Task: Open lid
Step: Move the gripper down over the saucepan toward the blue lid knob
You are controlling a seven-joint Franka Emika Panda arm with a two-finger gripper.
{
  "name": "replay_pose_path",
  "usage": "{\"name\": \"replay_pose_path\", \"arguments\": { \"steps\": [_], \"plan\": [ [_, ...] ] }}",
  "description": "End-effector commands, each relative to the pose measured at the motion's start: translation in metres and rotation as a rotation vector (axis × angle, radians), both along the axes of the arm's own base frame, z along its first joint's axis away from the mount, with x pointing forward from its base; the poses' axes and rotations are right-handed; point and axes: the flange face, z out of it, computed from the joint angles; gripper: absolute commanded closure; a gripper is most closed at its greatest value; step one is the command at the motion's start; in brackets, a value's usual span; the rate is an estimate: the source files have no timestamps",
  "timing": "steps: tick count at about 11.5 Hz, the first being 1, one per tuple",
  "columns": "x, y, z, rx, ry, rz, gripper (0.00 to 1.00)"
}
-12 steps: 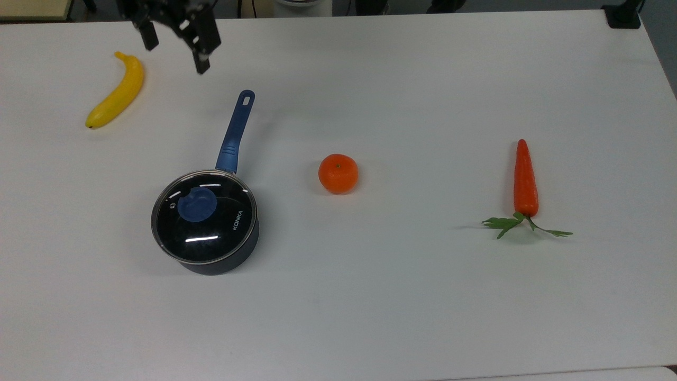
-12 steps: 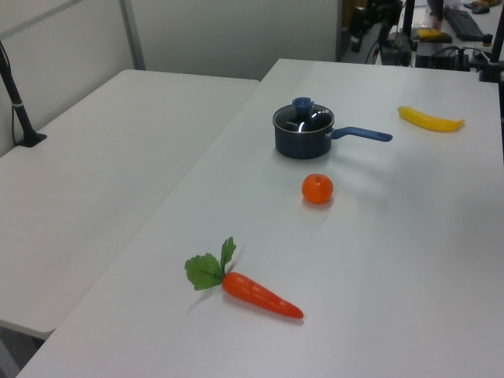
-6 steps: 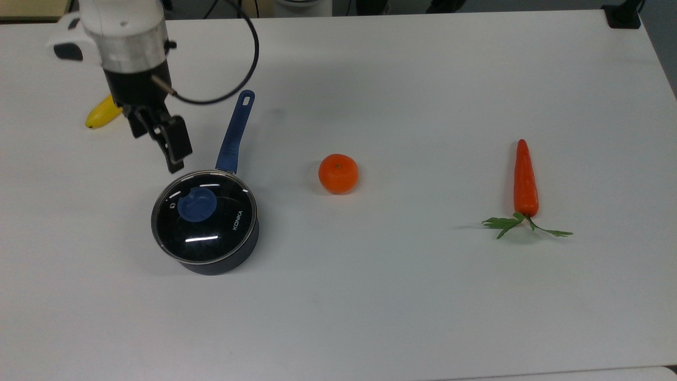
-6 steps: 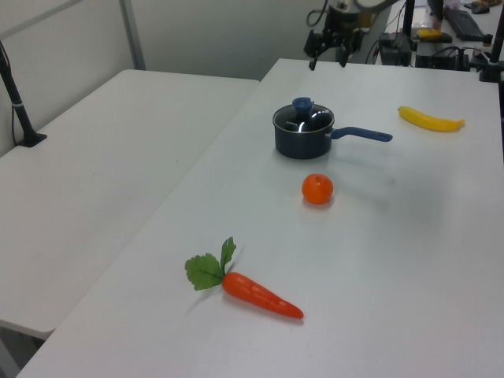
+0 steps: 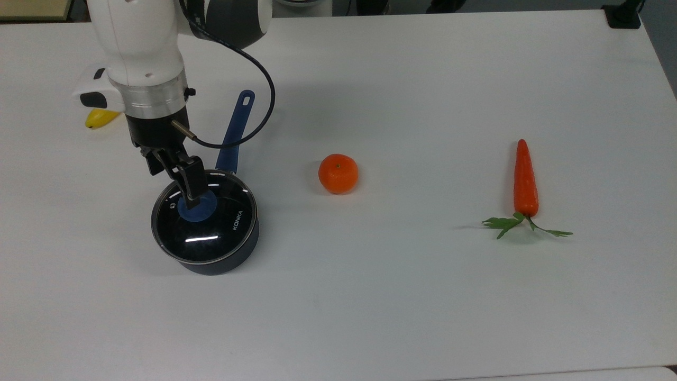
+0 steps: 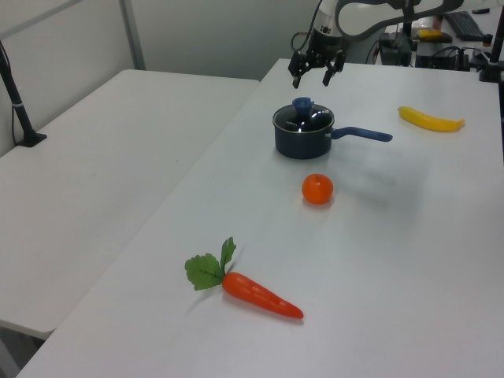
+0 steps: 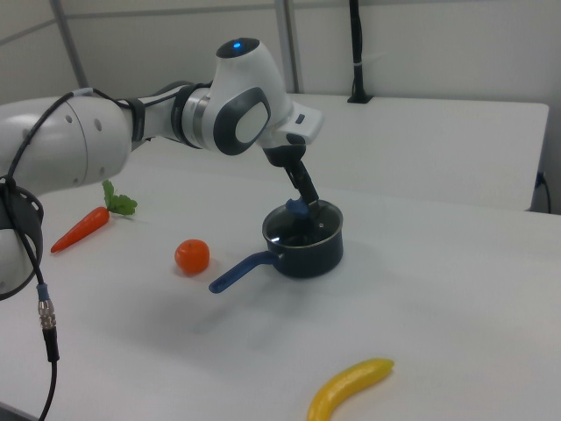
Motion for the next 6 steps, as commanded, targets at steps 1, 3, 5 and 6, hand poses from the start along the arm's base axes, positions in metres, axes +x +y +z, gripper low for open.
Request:
{"name": "replay_pose_path", "arguments": {
  "steps": [1,3,5,6],
  "plan": [
    [0.010,0.009,-0.013,-0.001,-0.014,0.005,0.00],
    [0.014,0.019,-0.025,-0.007,-0.021,0.026,0.00],
    [0.015,0.027,-0.028,-0.012,-0.016,0.042,0.00],
    [0.015,0.031,-0.031,-0.021,-0.010,0.052,0.00]
  ]
}}
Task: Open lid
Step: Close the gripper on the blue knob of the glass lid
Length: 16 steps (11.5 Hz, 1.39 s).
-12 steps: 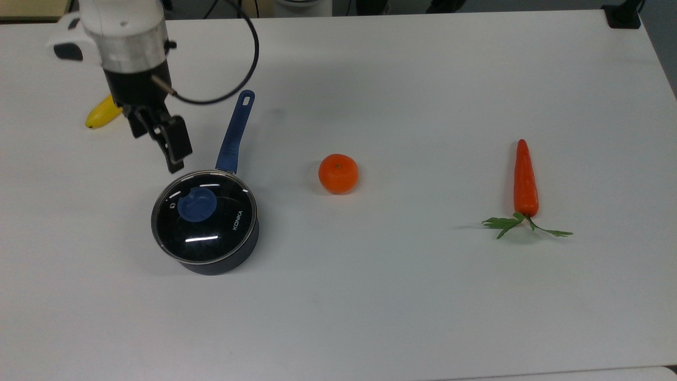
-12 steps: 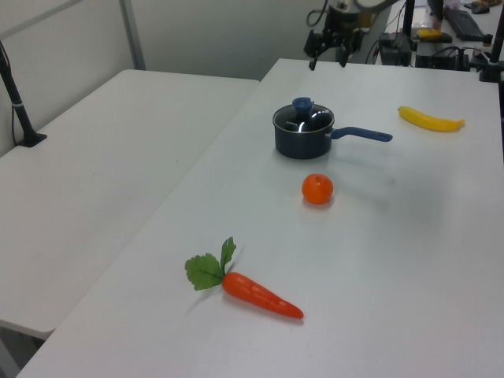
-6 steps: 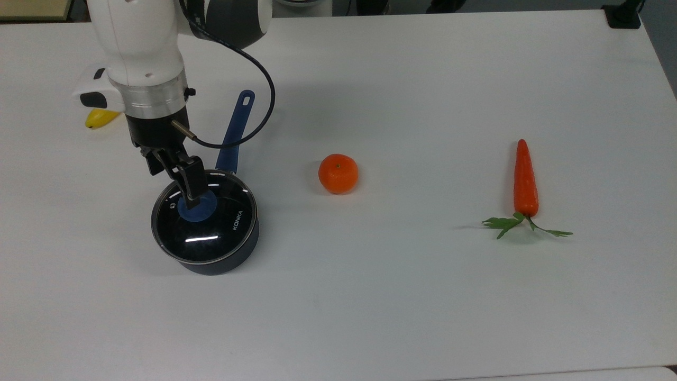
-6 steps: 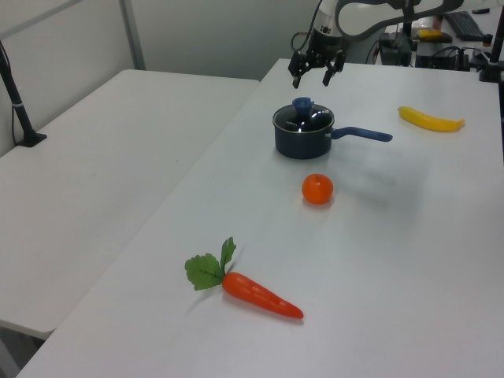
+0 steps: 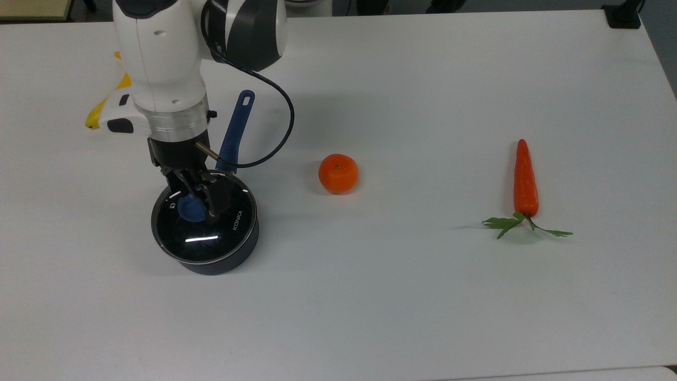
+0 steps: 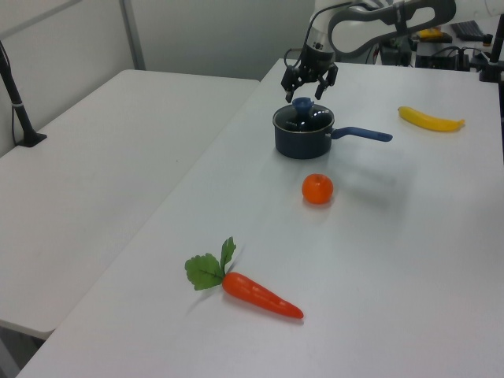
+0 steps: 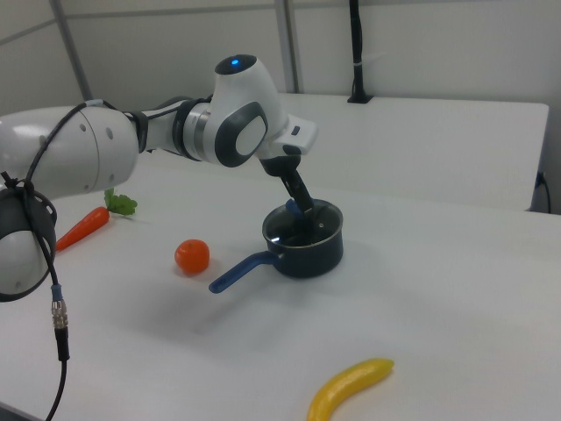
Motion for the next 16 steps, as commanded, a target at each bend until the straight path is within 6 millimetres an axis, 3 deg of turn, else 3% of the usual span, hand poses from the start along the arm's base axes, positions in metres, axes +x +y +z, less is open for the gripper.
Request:
{"name": "replay_pose_path", "arguments": {
  "steps": [1,6,11,15,16],
  "plan": [
    [0.004,0.016,-0.002,-0.031,-0.008,0.027,0.00],
    [0.005,0.016,-0.009,-0.052,0.005,0.036,0.03],
    [0.004,0.010,-0.007,-0.051,0.002,0.025,0.52],
    [0.002,0.006,0.005,-0.051,-0.003,0.019,0.54],
    [0.000,0.004,0.017,-0.049,-0.016,0.016,0.54]
  ]
}}
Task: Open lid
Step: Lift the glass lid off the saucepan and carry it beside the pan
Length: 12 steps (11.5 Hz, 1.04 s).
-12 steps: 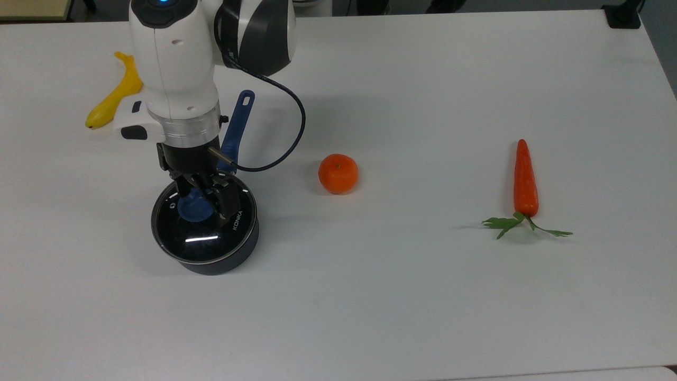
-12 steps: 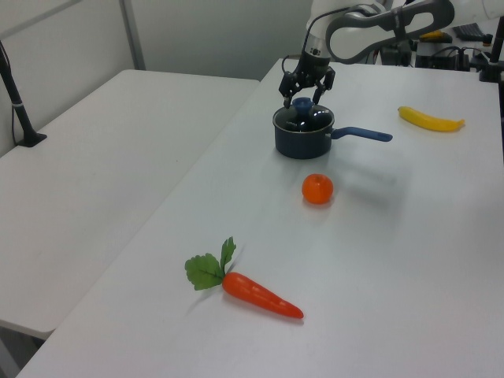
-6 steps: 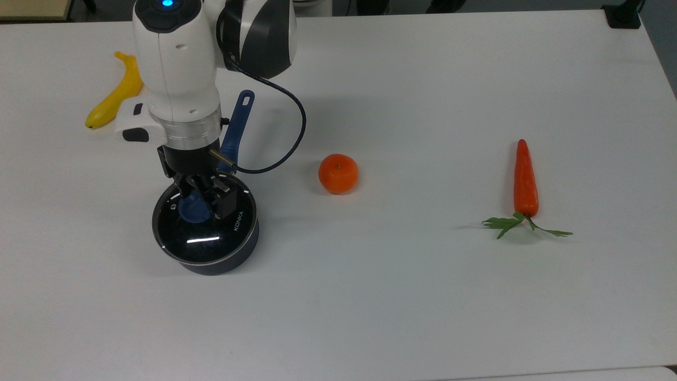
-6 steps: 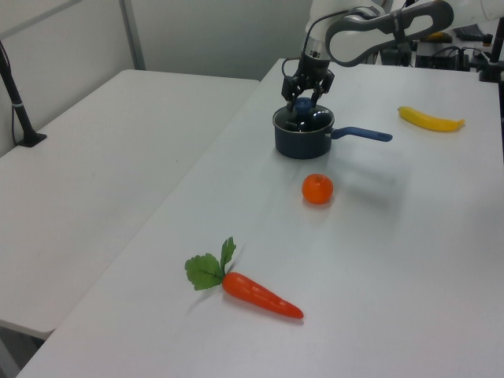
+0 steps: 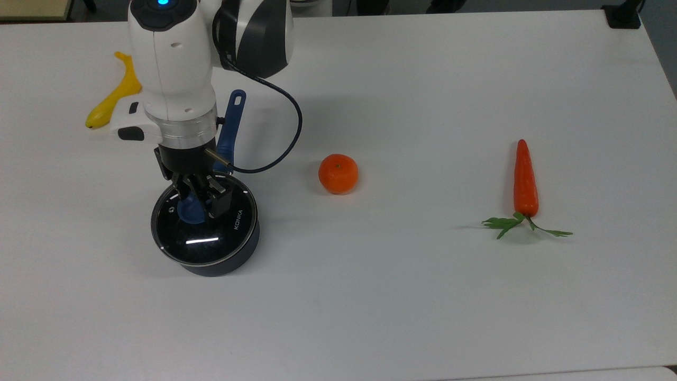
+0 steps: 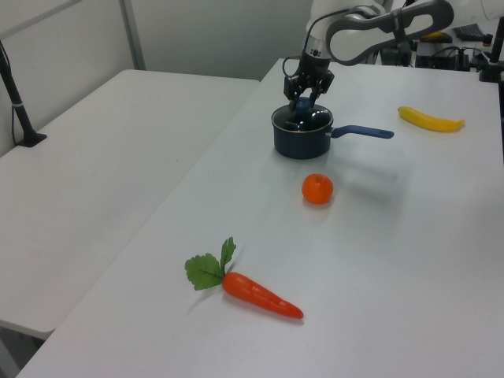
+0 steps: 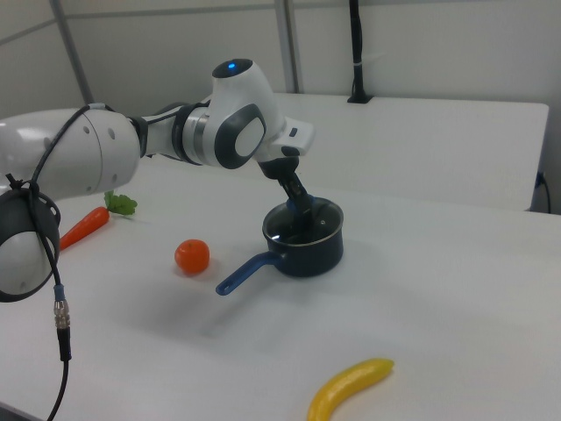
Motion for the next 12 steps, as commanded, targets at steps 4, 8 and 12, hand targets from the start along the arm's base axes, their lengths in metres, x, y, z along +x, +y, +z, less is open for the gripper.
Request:
{"name": "replay_pose_path", "arguments": {
  "steps": [4,8,12],
  "plan": [
    [-0.024,-0.021,0.071,-0.008,-0.018,-0.018,0.54],
    [-0.056,-0.075,0.090,0.012,0.016,0.000,0.54],
    [-0.083,-0.174,0.085,0.022,0.015,-0.005,0.54]
  ]
}}
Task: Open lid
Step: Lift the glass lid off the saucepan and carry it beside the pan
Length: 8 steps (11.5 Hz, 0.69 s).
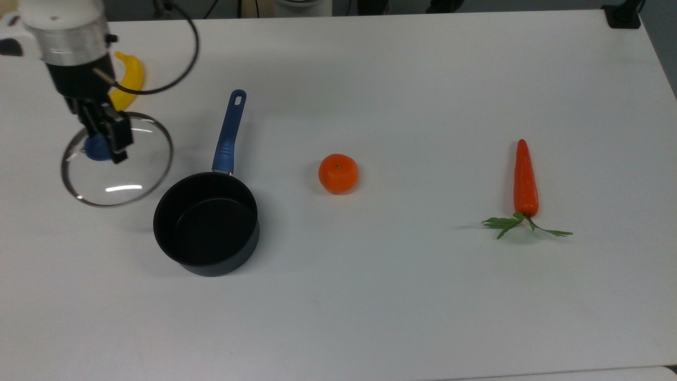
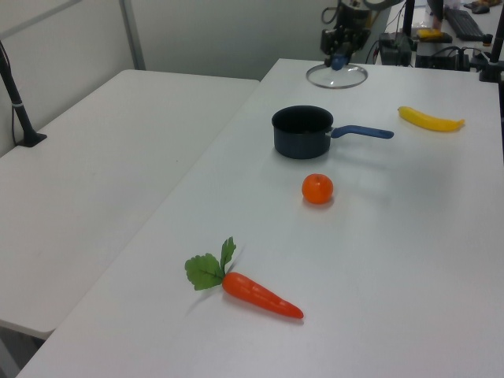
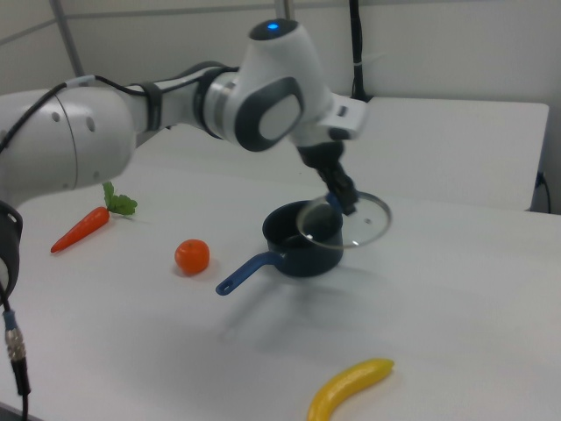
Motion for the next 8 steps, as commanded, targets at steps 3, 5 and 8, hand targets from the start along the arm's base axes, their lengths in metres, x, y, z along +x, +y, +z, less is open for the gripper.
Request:
{"name": "replay_pose_path", "arguments": {
  "steps": [3,5,8],
  "plan": [
    [-0.042,-0.081,-0.020,-0.003,0.041,0.020,0.54],
    [-0.047,-0.089,-0.044,-0.018,0.018,0.008,0.54],
    [-0.046,-0.094,-0.080,-0.036,-0.006,-0.005,0.54]
  ]
}}
